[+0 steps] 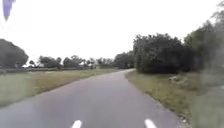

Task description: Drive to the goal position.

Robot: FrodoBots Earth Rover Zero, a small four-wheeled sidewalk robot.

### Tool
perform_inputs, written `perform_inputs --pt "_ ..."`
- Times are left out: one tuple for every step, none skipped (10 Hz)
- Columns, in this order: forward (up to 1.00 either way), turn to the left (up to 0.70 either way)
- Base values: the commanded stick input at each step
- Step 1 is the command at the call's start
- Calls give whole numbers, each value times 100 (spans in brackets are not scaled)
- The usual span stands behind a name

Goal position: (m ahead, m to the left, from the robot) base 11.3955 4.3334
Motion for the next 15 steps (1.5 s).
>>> perform_inputs --pt "85 0" --pt "85 0" --pt "85 0" --pt "85 0" --pt "85 0" --pt "85 0" --pt "85 0" --pt "85 0" --pt "85 0" --pt "85 0" --pt "85 0" --pt "85 0" --pt "85 0" --pt "85 0" --pt "85 0"
